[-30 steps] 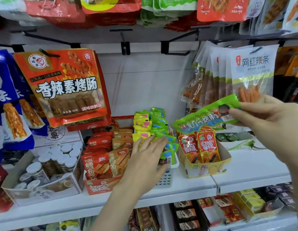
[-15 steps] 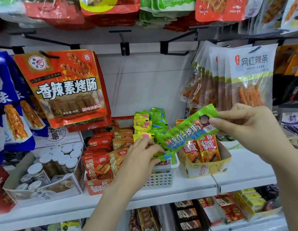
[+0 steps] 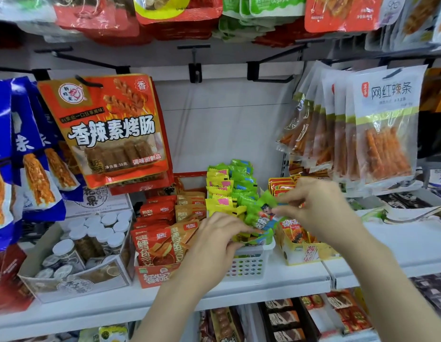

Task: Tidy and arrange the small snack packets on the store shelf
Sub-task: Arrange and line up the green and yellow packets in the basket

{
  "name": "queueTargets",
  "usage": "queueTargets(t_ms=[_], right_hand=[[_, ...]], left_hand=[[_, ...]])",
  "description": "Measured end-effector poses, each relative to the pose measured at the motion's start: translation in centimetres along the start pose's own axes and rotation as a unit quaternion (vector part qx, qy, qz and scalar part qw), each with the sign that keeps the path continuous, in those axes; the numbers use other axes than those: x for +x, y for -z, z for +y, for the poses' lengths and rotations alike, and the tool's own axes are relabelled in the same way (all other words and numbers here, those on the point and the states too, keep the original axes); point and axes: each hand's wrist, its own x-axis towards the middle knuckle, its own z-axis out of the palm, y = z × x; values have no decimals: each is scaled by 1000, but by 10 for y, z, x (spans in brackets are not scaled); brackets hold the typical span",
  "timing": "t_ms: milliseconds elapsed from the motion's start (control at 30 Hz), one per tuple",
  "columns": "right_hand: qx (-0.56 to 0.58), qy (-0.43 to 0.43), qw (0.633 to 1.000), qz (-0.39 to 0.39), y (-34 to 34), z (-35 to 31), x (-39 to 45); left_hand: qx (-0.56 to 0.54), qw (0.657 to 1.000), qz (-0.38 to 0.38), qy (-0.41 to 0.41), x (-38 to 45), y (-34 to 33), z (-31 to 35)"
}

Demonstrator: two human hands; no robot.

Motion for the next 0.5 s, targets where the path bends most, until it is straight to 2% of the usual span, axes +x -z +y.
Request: queueTargets(t_ms=[100, 200, 400, 500], right_hand=[[-47, 7, 996, -74, -27, -2, 4], [-46, 2, 988, -149, -29, 2, 3], [-85, 37, 971, -221, -38, 1, 1], [-56, 36, 971, -229, -42, -1, -1]], left_hand=[[-7, 1000, -2, -2, -1, 1, -2], [-9, 1000, 0, -6, -2, 1, -1], [8, 1000, -2, -29, -3, 3, -2], [19, 999, -14, -25, -4, 0, -1]])
